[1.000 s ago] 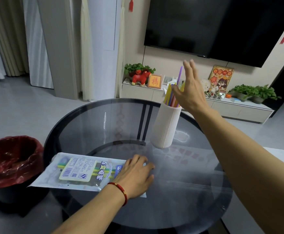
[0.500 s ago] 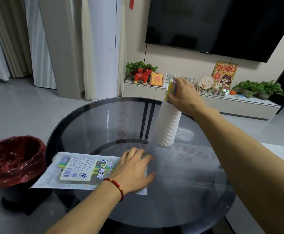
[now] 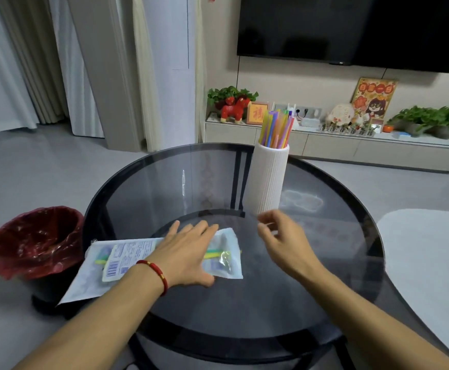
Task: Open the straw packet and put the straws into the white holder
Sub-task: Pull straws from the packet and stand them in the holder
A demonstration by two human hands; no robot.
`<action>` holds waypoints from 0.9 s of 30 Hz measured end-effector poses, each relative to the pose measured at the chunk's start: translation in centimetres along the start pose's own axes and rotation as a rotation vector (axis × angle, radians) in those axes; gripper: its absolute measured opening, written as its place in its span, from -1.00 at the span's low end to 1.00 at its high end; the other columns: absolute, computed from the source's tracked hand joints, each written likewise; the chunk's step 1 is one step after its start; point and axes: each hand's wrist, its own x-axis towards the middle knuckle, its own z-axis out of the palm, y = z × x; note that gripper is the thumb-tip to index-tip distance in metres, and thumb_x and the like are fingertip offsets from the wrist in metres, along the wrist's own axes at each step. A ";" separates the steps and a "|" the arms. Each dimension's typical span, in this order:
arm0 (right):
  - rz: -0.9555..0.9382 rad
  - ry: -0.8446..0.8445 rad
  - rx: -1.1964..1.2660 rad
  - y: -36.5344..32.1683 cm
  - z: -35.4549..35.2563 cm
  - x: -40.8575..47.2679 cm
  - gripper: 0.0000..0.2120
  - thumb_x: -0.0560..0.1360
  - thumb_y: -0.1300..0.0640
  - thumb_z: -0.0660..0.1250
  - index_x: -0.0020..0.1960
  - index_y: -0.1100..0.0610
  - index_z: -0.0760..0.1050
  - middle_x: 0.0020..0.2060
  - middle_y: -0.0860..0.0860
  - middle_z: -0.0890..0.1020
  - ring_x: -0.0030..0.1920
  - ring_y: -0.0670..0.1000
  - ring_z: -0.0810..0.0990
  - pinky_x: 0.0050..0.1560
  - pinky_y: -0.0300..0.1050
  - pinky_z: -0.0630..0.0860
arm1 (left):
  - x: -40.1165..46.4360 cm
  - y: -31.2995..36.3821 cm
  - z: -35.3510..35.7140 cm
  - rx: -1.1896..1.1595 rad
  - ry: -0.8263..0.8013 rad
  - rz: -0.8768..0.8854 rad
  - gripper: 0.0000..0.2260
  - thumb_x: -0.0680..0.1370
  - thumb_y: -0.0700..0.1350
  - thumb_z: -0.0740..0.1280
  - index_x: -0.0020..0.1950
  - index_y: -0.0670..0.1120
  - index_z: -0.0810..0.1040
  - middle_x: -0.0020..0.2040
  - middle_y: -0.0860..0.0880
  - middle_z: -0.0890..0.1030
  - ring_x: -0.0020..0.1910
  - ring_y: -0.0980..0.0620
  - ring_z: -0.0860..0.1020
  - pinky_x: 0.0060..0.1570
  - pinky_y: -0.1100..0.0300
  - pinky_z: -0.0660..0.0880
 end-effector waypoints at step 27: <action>0.467 -0.418 1.232 0.7 2.5 -1.8 -0.83 0.52 0.33 0.50 0.08 0.37 0.70 -0.01 0.20 0.76 -0.09 0.03 0.77 -0.04 -0.22 0.67 | 2.4 2.0 -8.7 0.830 0.286 0.390 0.12 0.27 -0.06 0.57 0.63 -0.08 -0.09 0.36 -0.20 0.32 0.33 -0.20 0.40 0.39 -0.46 0.11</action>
